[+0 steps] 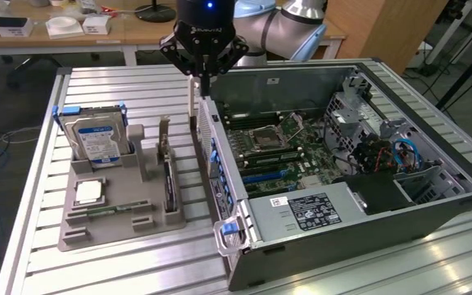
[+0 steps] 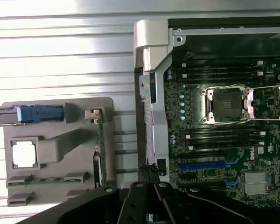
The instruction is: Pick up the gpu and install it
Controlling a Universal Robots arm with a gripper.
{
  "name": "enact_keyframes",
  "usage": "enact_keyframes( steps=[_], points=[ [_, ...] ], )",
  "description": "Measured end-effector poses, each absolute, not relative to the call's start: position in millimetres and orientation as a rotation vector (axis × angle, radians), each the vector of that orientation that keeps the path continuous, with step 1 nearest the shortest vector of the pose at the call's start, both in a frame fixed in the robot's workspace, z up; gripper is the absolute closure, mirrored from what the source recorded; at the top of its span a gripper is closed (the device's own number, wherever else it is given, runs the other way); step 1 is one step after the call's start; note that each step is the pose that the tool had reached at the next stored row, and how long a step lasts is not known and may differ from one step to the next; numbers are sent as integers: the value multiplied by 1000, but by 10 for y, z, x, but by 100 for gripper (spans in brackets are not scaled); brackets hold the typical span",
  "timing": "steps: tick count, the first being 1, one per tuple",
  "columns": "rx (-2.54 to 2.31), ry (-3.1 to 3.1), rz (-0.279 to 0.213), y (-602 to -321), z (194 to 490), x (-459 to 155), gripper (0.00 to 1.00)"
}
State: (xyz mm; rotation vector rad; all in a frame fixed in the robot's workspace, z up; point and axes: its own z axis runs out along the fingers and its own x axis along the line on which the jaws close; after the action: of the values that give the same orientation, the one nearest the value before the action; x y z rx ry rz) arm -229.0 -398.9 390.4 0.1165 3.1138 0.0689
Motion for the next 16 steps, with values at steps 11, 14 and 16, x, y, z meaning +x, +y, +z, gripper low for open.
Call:
enact_keyframes(
  steps=[11, 14, 16],
  points=[
    [117, 3114, 69, -3989, 3900, -2452, 89],
    [116, 3114, 69, -3989, 3899, -2499, 89],
    [117, 3114, 69, -3989, 3899, -2533, 89]
  ],
)
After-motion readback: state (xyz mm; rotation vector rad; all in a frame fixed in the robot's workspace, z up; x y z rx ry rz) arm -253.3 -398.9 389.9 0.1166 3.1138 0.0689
